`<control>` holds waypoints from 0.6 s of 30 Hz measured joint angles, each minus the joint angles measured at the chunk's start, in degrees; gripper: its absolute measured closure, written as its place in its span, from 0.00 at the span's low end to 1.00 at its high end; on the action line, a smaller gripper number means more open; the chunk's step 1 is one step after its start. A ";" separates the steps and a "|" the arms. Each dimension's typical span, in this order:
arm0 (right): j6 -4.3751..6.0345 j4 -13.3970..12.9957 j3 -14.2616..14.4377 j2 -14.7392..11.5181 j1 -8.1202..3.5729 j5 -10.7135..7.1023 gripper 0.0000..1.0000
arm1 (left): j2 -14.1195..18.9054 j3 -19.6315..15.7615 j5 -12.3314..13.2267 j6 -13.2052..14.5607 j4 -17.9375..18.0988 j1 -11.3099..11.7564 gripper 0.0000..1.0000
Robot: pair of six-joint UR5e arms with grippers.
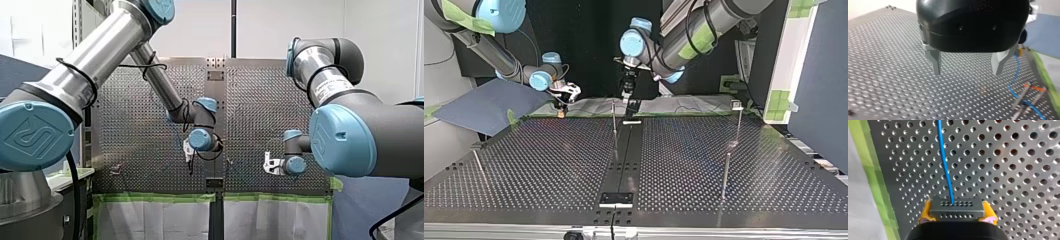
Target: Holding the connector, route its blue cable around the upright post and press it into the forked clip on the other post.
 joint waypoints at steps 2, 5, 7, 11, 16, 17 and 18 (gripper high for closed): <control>0.00 0.10 0.00 0.00 0.00 0.00 1.00 | 1.09 -1.08 -0.02 -0.03 0.45 0.04 0.00; 0.00 0.14 0.00 0.00 -0.08 0.00 1.00 | 2.89 -2.88 -0.05 0.05 0.80 0.06 0.00; 0.00 0.14 0.00 0.01 -0.15 0.00 1.00 | 4.16 -4.17 -0.11 0.02 0.94 0.07 0.00; 0.00 0.03 0.00 0.01 -0.27 0.00 1.00 | 6.30 -6.30 -0.19 0.09 1.04 0.09 0.00; 0.00 0.10 0.00 0.01 -0.28 0.00 1.00 | 9.13 -9.13 -0.23 0.53 1.45 -0.08 0.00; 0.00 0.13 0.00 0.01 -0.26 0.00 1.00 | 9.62 -9.63 -0.23 0.58 1.49 -0.11 0.00; 0.00 0.14 0.00 0.00 -0.24 0.00 1.00 | 10.30 -10.29 -0.23 0.59 1.54 -0.15 0.00</control>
